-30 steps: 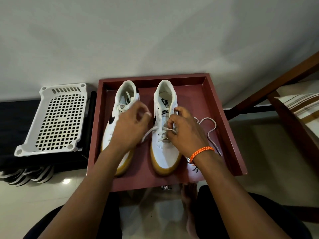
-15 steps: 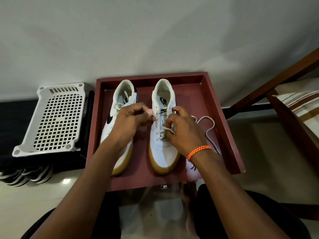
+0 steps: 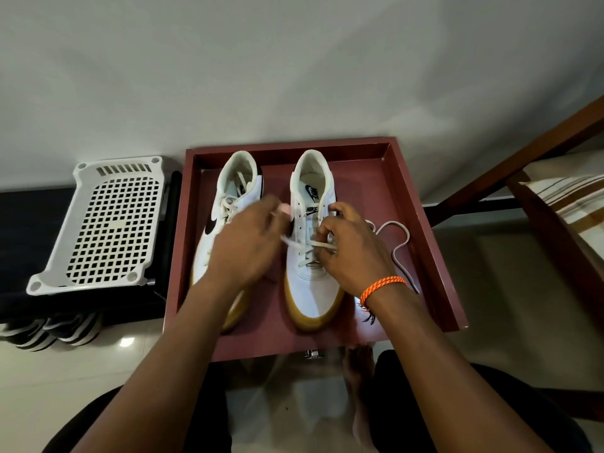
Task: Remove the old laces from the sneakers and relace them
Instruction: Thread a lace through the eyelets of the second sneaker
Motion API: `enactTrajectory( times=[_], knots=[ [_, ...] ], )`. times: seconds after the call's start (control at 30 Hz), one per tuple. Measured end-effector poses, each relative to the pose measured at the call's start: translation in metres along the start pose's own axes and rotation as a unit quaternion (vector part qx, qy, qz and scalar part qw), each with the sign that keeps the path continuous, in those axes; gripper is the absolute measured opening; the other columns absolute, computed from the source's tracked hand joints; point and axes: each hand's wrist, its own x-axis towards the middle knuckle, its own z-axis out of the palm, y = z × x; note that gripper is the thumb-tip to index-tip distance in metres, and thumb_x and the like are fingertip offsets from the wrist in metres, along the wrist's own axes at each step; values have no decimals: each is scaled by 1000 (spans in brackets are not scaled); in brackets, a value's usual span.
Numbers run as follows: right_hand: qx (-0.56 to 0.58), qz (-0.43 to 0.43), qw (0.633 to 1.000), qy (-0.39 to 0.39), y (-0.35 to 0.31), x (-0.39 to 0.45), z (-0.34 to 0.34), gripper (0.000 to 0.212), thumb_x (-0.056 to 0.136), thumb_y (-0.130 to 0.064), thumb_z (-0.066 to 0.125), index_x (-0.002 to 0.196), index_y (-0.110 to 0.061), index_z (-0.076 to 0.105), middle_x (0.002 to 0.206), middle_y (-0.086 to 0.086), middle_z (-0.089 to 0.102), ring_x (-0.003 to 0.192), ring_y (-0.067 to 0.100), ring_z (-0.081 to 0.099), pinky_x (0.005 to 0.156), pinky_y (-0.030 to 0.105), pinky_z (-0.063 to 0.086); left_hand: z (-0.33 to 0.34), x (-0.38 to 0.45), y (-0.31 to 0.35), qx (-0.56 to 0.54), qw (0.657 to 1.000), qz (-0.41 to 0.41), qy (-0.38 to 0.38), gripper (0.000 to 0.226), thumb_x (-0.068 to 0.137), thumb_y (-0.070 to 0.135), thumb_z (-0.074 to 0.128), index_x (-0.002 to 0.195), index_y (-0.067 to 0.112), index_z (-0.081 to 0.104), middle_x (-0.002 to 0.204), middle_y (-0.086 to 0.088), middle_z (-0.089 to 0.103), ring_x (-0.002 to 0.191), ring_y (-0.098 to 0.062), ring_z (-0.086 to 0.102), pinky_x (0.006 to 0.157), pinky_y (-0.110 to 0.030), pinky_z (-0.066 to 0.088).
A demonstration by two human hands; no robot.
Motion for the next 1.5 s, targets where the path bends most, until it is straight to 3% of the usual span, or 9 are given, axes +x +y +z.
enactTrajectory(
  times=[0.1, 0.23, 0.43, 0.57, 0.83, 1.03, 1.17, 1.3, 1.5],
  knots=[
    [3, 2, 1000, -3, 2, 2, 2, 21, 81, -15, 80, 86, -27, 63, 149, -11, 46, 112, 21, 64, 76, 40, 57, 19, -5, -3, 120, 991, 39, -54, 26, 103, 51, 56, 90, 30, 61, 85, 11, 67, 82, -16, 66, 72, -39, 54],
    [8, 0, 1000, -1, 2, 2, 3, 18, 82, -15, 79, 85, -24, 64, 149, -9, 47, 114, 23, 63, 79, 44, 58, 18, 0, -4, 50, 998, 24, -39, 22, 104, 43, 58, 87, 30, 61, 79, 9, 68, 76, -15, 66, 73, -44, 57],
    [-11, -6, 1000, 1, 5, 4, 5, 16, 83, -16, 78, 89, -21, 64, 149, -7, 47, 113, 25, 63, 76, 45, 59, 18, -9, 9, 68, 996, -49, -43, 70, 97, 86, 24, 78, 26, 55, 75, 6, 69, 75, -21, 67, 76, -45, 55],
    [-1, -13, 1000, 10, 4, 2, 6, 17, 85, -18, 78, 84, -23, 62, 149, -7, 48, 114, 23, 64, 75, 43, 58, 27, -7, 3, 119, 992, -29, -18, 37, 102, 63, 53, 81, 32, 53, 83, 3, 69, 81, -27, 67, 70, -38, 51],
    [-1, -8, 1000, 4, 5, 3, 5, 15, 85, -17, 78, 86, -22, 64, 150, -7, 47, 113, 24, 63, 76, 45, 58, 8, 0, 6, -160, 986, -17, -50, 36, 108, 23, 61, 72, 20, 64, 60, 7, 63, 51, -9, 52, 58, -29, 42],
    [21, 0, 1000, -2, 5, 2, 5, 15, 83, -16, 79, 87, -22, 65, 150, -8, 45, 114, 24, 64, 81, 46, 59, -13, -2, 27, -382, 924, -24, -8, 28, 109, 12, 54, 84, 2, 60, 74, -5, 65, 70, -13, 58, 65, -19, 47],
    [17, 0, 1000, 3, 4, 0, 3, 15, 84, -18, 79, 86, -24, 66, 151, -9, 45, 118, 21, 62, 82, 43, 58, -6, 6, 0, -52, 988, 30, 140, 18, 104, 21, 49, 105, 20, 66, 94, 10, 71, 97, -17, 65, 86, -37, 53],
    [15, -12, 1000, 8, 4, 2, 5, 18, 84, -18, 81, 86, -24, 64, 147, -8, 47, 112, 23, 64, 79, 45, 59, 9, 1, 0, 91, 993, 67, 36, 47, 109, 53, 37, 82, 25, 63, 72, 10, 59, 85, -23, 58, 81, -46, 50],
    [10, -12, 1000, 7, 4, 2, 5, 20, 84, -17, 80, 83, -25, 61, 148, -8, 46, 106, 23, 66, 77, 44, 59, 24, -4, 0, 128, 990, 51, -10, 19, 99, 39, 70, 88, 25, 64, 76, 12, 49, 91, -20, 51, 88, -45, 47]
  ],
)
